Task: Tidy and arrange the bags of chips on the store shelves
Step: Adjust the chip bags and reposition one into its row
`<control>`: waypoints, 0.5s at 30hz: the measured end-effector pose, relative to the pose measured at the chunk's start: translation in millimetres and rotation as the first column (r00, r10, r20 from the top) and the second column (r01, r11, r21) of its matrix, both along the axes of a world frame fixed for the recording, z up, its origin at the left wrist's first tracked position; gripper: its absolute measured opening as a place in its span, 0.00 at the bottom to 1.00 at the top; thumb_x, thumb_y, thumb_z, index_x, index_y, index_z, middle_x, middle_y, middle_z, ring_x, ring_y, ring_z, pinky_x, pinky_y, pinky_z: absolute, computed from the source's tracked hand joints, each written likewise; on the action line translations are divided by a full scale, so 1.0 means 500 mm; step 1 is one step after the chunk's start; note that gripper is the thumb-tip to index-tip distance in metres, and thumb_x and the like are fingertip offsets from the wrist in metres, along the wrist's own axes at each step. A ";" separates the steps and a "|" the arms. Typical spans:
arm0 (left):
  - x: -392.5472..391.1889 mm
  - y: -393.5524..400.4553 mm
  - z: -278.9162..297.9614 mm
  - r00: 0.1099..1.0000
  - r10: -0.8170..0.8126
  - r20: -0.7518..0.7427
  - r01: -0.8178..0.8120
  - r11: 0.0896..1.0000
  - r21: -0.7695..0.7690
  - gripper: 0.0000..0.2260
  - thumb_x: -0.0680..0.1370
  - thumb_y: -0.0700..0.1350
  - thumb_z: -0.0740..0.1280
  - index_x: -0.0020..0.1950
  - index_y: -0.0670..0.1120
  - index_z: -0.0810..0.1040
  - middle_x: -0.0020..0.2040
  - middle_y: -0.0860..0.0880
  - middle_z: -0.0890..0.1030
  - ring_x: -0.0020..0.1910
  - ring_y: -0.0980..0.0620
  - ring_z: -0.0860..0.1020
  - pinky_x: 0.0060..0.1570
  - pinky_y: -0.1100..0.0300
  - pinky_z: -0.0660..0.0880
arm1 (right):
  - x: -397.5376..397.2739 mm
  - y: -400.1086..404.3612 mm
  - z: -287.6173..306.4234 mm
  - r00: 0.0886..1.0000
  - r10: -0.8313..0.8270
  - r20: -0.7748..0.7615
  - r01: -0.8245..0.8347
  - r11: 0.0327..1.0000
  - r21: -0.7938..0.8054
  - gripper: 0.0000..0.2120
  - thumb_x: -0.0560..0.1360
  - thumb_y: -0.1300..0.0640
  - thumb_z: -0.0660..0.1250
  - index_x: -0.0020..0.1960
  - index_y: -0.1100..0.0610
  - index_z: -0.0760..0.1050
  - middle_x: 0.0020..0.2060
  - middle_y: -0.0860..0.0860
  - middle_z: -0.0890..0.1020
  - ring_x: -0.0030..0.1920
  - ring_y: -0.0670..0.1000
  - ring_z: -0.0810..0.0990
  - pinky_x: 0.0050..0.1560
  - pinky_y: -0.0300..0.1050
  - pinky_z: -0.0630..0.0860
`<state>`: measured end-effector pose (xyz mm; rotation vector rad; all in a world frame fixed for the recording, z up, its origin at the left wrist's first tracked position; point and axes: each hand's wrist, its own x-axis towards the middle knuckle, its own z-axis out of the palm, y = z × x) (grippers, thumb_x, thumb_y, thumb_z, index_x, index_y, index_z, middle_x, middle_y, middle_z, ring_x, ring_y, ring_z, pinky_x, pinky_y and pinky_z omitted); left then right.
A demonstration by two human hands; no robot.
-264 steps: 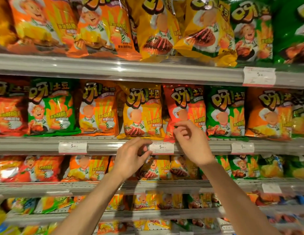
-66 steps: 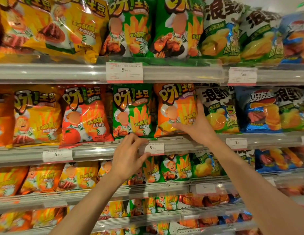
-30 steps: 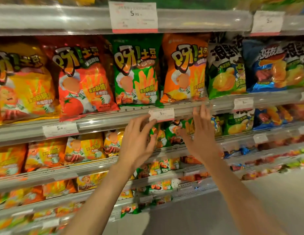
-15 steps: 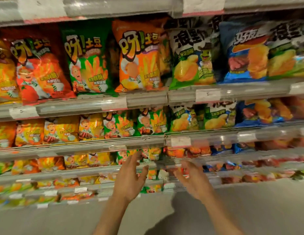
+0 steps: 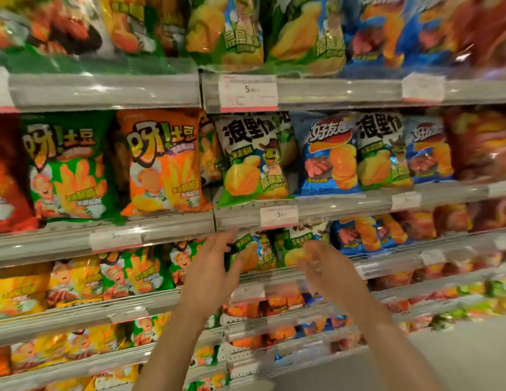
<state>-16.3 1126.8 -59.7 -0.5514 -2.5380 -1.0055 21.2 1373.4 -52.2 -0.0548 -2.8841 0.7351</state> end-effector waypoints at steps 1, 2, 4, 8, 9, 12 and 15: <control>-0.016 0.014 0.016 0.998 -0.018 -0.062 0.017 1.000 -0.011 0.23 0.79 0.60 0.60 0.71 0.52 0.71 0.58 0.55 0.77 0.55 0.55 0.75 0.51 0.57 0.76 | -0.014 0.008 0.024 0.999 0.002 -0.044 -0.002 1.000 0.007 0.20 0.80 0.46 0.65 0.69 0.50 0.72 0.58 0.48 0.79 0.55 0.46 0.79 0.50 0.41 0.75; -0.032 0.027 0.027 0.992 -0.037 -0.120 0.034 0.999 -0.026 0.20 0.80 0.56 0.62 0.70 0.50 0.73 0.57 0.53 0.77 0.55 0.54 0.75 0.51 0.56 0.75 | -0.027 0.014 0.046 0.996 0.006 -0.093 -0.006 1.000 0.002 0.19 0.79 0.47 0.66 0.69 0.49 0.73 0.57 0.47 0.80 0.53 0.45 0.78 0.49 0.40 0.75; -0.061 0.052 0.047 0.974 -0.059 -0.219 0.042 0.996 -0.080 0.18 0.79 0.50 0.67 0.68 0.48 0.75 0.56 0.49 0.77 0.55 0.50 0.75 0.52 0.55 0.75 | -0.059 0.020 0.077 0.980 0.029 -0.195 -0.029 1.000 0.004 0.15 0.78 0.50 0.68 0.65 0.49 0.76 0.55 0.47 0.81 0.52 0.47 0.79 0.48 0.42 0.76; -0.109 0.091 0.059 0.941 -0.102 -0.323 0.029 0.975 -0.222 0.17 0.77 0.50 0.69 0.64 0.47 0.77 0.54 0.48 0.74 0.54 0.47 0.73 0.51 0.52 0.73 | -0.131 0.024 0.113 0.952 0.109 -0.287 -0.084 0.992 0.098 0.10 0.77 0.54 0.69 0.58 0.55 0.77 0.50 0.52 0.80 0.49 0.54 0.80 0.48 0.52 0.78; -0.119 0.098 0.058 0.935 -0.105 -0.338 0.019 0.969 -0.248 0.16 0.76 0.50 0.70 0.63 0.47 0.77 0.53 0.48 0.74 0.54 0.46 0.73 0.50 0.51 0.74 | -0.146 0.026 0.116 0.948 0.128 -0.290 -0.098 0.988 0.116 0.11 0.78 0.55 0.69 0.59 0.56 0.77 0.49 0.52 0.80 0.49 0.53 0.80 0.48 0.50 0.78; -0.143 0.109 0.048 0.916 -0.076 -0.393 -0.042 0.958 -0.284 0.14 0.75 0.50 0.71 0.58 0.45 0.79 0.52 0.47 0.74 0.52 0.46 0.74 0.45 0.51 0.74 | -0.182 0.044 0.110 0.915 0.194 -0.353 -0.145 0.976 0.161 0.08 0.77 0.57 0.69 0.55 0.56 0.80 0.45 0.51 0.79 0.44 0.51 0.79 0.44 0.46 0.76; -0.144 0.113 0.032 0.905 -0.047 -0.423 -0.070 0.964 -0.257 0.13 0.75 0.49 0.72 0.57 0.45 0.80 0.53 0.47 0.76 0.52 0.46 0.74 0.45 0.53 0.71 | -0.208 0.068 0.104 0.887 0.287 -0.363 -0.236 0.955 0.179 0.04 0.76 0.56 0.71 0.51 0.54 0.82 0.43 0.49 0.78 0.41 0.48 0.77 0.42 0.45 0.75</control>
